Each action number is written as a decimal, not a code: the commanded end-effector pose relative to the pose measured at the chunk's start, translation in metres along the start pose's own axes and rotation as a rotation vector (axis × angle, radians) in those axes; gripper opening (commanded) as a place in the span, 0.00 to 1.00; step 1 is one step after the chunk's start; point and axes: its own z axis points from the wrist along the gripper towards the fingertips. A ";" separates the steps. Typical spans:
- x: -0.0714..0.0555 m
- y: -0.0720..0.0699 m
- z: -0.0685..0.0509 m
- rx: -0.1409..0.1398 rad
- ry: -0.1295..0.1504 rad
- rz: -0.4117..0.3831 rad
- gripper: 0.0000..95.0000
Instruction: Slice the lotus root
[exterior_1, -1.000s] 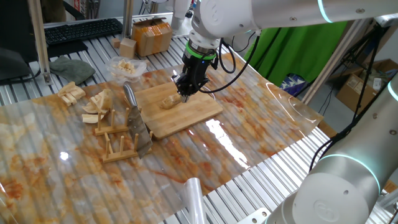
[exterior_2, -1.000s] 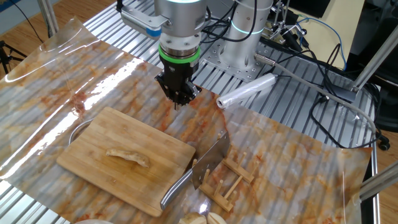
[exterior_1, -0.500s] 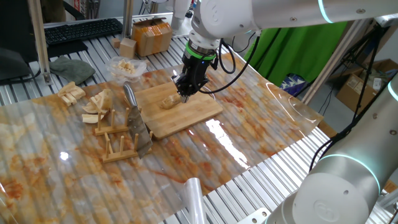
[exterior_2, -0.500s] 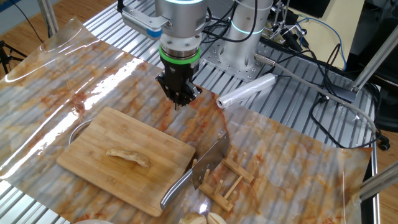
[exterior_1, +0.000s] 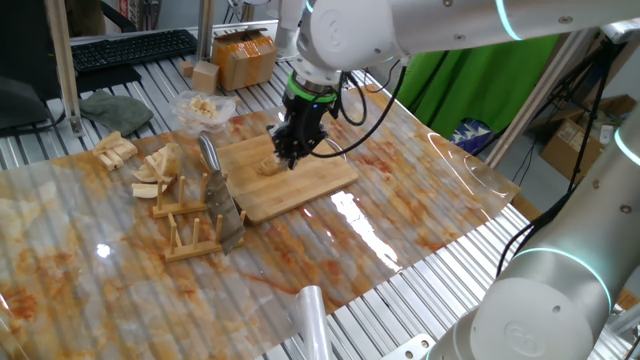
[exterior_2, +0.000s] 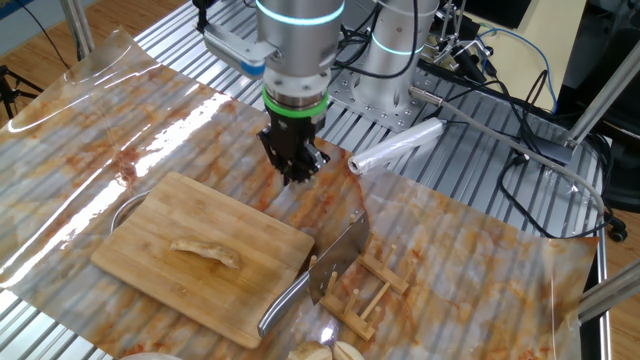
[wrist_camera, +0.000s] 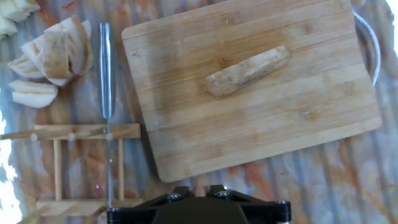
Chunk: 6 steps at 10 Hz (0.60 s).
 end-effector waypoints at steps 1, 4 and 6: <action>-0.002 0.006 0.004 -0.004 0.002 0.016 0.20; -0.011 0.019 0.013 -0.035 0.009 0.043 0.20; -0.016 0.029 0.019 -0.044 0.010 0.063 0.20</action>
